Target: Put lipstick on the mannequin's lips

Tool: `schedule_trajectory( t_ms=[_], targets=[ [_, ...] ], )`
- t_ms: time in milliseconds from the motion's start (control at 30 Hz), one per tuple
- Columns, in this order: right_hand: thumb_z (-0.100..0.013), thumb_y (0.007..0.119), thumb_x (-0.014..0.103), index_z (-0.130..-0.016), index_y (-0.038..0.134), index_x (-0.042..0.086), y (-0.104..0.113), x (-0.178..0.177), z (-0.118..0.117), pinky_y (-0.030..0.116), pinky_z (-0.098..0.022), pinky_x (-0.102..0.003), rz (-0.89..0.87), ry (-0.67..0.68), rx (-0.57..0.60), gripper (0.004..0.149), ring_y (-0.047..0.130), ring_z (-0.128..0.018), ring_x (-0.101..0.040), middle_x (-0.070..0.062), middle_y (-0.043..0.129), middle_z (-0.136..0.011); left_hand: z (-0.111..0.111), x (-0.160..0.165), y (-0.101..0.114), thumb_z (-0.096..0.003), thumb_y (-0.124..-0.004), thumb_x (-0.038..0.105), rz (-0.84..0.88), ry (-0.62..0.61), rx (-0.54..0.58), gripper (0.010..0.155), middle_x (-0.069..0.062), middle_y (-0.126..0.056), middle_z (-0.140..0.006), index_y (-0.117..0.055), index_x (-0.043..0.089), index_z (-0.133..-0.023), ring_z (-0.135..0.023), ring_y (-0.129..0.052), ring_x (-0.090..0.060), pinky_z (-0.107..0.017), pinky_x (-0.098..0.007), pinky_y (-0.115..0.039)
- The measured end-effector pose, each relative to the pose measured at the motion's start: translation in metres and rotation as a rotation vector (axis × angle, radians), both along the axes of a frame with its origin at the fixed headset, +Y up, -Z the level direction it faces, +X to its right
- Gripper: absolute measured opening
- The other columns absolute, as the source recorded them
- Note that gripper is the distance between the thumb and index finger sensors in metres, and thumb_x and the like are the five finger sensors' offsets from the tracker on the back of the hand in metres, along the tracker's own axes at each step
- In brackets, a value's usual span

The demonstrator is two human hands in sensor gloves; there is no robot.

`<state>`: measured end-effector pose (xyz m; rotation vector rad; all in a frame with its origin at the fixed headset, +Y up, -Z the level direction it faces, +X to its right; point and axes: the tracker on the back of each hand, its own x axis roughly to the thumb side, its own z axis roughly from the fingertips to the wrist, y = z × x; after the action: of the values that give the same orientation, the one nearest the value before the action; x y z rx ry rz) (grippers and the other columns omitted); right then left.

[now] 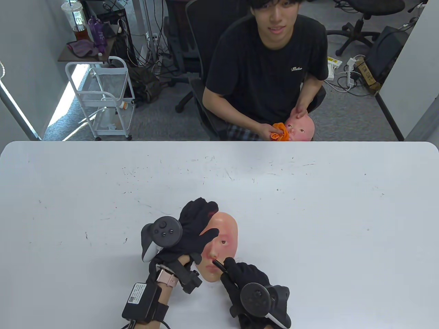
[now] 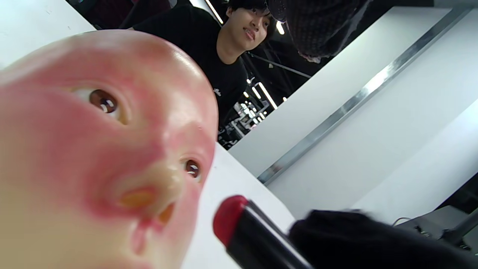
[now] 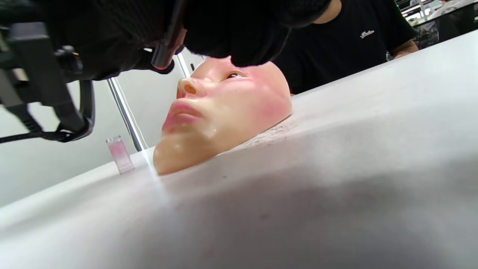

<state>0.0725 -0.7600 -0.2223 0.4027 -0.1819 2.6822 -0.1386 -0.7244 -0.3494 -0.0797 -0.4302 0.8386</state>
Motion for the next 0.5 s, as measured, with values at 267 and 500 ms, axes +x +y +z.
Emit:
schedule_trajectory(
  t_ms=[267,500],
  targets=[
    [-0.046,0.081,0.045,-0.090,0.079,0.019,0.002,-0.013,0.004,0.074,-0.046,-0.040,0.095,0.022,0.037,0.052,0.090,-0.056,-0.028,-0.003,0.092,-0.066,-0.011,0.009,-0.020,-0.0490,-0.084,0.047,-0.103,0.013,-0.054,0.082,-0.005,-0.020,-0.128,-0.042,0.044,-0.119,-0.114,-0.012,-0.038,-0.082,-0.065,-0.029],
    [-0.046,0.080,0.046,-0.090,0.079,0.019,0.002,-0.026,0.005,0.074,-0.047,-0.040,0.204,0.028,0.049,0.052,0.090,-0.057,-0.027,-0.002,0.092,-0.065,-0.012,0.011,-0.028,-0.0472,-0.087,0.041,-0.227,0.032,-0.041,0.079,-0.004,-0.030,-0.127,-0.050,0.043,-0.117,-0.114,-0.026,-0.040,-0.079,-0.065,-0.043]
  ],
)
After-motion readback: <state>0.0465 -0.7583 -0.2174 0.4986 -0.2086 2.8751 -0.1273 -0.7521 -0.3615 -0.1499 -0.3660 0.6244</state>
